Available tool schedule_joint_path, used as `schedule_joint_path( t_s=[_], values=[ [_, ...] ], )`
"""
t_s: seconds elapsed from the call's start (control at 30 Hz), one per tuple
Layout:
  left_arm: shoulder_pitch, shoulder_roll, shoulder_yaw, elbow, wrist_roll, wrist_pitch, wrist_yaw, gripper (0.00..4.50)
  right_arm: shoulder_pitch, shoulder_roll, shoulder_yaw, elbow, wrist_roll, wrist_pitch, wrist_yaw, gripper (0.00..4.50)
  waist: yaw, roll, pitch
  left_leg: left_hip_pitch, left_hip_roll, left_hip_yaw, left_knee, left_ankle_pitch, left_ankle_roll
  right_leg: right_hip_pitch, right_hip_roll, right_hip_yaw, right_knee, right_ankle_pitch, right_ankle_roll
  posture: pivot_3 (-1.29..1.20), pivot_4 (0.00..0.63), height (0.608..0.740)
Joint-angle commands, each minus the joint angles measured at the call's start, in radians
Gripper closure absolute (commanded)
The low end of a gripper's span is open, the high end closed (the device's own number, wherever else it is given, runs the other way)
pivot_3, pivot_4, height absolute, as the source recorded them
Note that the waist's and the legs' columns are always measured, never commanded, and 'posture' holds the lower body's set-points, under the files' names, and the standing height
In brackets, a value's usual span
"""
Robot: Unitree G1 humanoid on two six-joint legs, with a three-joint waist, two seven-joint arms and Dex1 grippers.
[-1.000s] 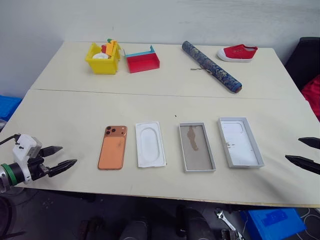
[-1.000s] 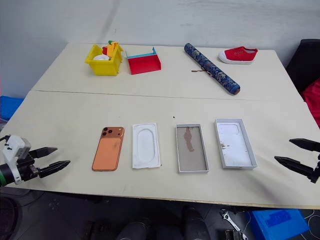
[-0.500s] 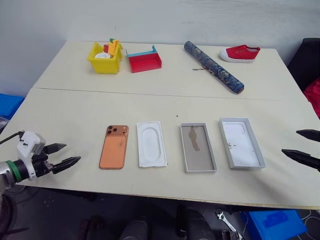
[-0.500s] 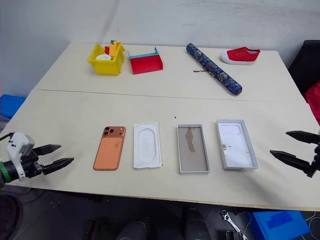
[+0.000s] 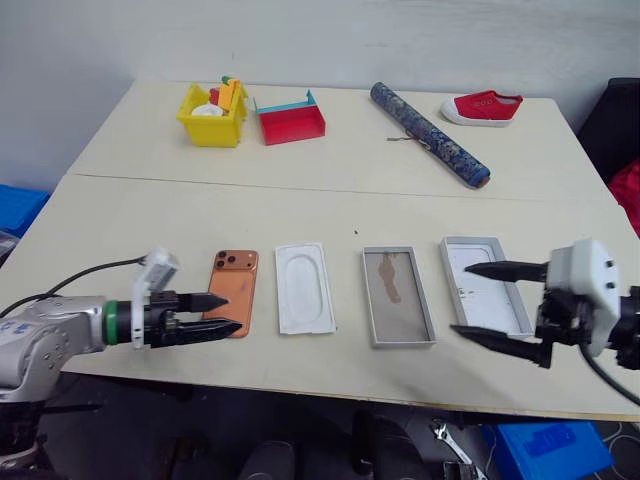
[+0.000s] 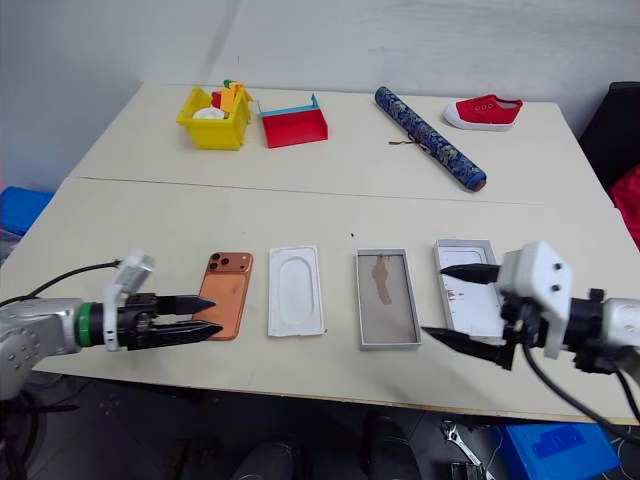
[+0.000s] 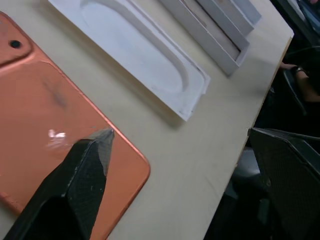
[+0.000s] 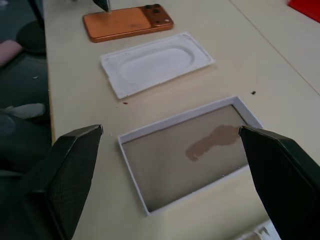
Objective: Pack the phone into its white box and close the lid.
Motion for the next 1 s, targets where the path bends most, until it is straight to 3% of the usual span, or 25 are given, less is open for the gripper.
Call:
schedule_joint_path(
  t_s=[0.03, 0.27, 0.6, 0.77, 0.87, 0.97, 1.0],
  values=[
    [-0.118, -0.056, -0.013, 0.038, -0.086, 0.231, 0.072, 0.00, -0.033, 0.010, 0.090, -0.040, -0.042, -0.054, -0.016, 0.04, -0.001, 0.000, 0.000, 0.000, 0.000, 0.000, 0.000, 0.000, 0.000, 0.000, 0.000, 0.000, 0.000, 0.000, 0.000, 0.00, 0.150, 0.740],
    [-0.306, -0.161, -0.032, 0.177, -0.102, 0.441, 0.148, 0.00, -0.086, 0.027, 0.247, -0.015, -0.140, -0.133, -0.011, 0.04, -0.002, -0.002, 0.000, -0.002, 0.000, -0.001, 0.007, 0.000, -0.001, 0.000, 0.001, -0.002, 0.003, 0.000, 0.000, 0.00, 0.150, 0.740],
    [-0.384, -0.239, -0.121, 0.290, -0.080, 0.446, 0.249, 0.00, -0.186, 0.076, 0.333, -0.011, -0.152, -0.136, -0.053, 0.04, -0.001, -0.002, 0.000, -0.002, 0.000, -0.001, 0.013, -0.001, -0.003, -0.001, 0.000, -0.002, 0.008, 0.000, 0.000, 0.00, 0.150, 0.740],
    [-0.415, -0.327, -0.076, 0.374, -0.042, 0.446, 0.318, 0.00, -0.208, 0.085, 0.345, 0.000, -0.150, -0.128, -0.070, 0.04, 0.004, -0.002, 0.000, -0.002, -0.001, -0.001, 0.014, 0.000, -0.003, 0.000, 0.000, -0.002, 0.008, 0.000, 0.000, 0.00, 0.150, 0.740],
    [-0.435, -0.365, -0.035, 0.444, -0.069, 0.446, 0.349, 0.63, -0.206, 0.086, 0.337, 0.003, -0.149, -0.125, -0.074, 0.00, 0.003, -0.003, 0.000, -0.002, -0.002, -0.002, 0.015, 0.000, -0.003, 0.000, -0.001, -0.002, 0.009, 0.000, 0.000, 0.00, 0.150, 0.740],
    [-0.423, -0.365, -0.062, 0.446, -0.072, 0.446, 0.367, 1.53, -0.201, 0.086, 0.326, 0.000, -0.140, -0.119, -0.080, 0.00, 0.000, -0.003, 0.000, -0.002, -0.002, -0.002, 0.015, 0.000, -0.003, 0.000, -0.001, -0.002, 0.009, 0.000, 0.000, 0.00, 0.150, 0.740],
    [-0.419, -0.369, -0.063, 0.448, -0.074, 0.446, 0.372, 1.53, -0.198, 0.086, 0.324, -0.001, -0.140, -0.119, -0.082, 0.00, 0.000, -0.003, 0.000, -0.002, -0.002, -0.002, 0.015, 0.000, -0.003, 0.000, -0.001, -0.002, 0.009, 0.000, 0.000, 0.00, 0.150, 0.740]
  ],
)
